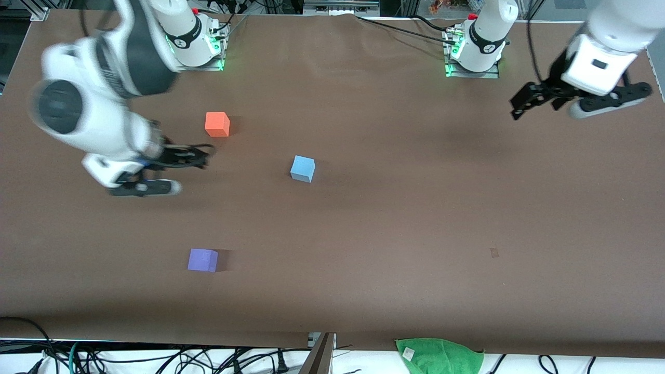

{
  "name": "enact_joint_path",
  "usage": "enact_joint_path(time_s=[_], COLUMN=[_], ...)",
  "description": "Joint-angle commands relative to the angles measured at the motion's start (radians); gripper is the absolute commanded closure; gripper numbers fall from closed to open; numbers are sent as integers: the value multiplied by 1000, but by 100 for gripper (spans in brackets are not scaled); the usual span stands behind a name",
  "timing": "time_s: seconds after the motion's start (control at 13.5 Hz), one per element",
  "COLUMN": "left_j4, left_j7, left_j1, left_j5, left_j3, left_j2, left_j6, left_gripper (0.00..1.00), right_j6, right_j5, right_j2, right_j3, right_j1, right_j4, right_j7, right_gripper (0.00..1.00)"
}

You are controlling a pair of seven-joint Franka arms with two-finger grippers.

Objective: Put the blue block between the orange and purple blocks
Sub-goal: 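Lower the right gripper onto the light-blue block and close it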

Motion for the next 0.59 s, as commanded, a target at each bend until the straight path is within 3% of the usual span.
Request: enact_joint_path(time_s=[0.0,0.3,0.52], left_j4=[-32,-33,80], left_j7=[192,203,203], left_j1=[99,109,110], left_j5=[7,1,1], left_j3=[-16,-16,-16], left_j2=[6,42,162], left_j6=[18,64,67], left_gripper=[0,0,0], right_j6=[102,236,279], right_j5=[6,6,4], right_j2=[64,173,228], right_j3=[-8,-8,-10], right_j1=[97,211,269], right_j4=[-11,-11,-21], right_j7=[170,373,509], right_gripper=[0,0,0])
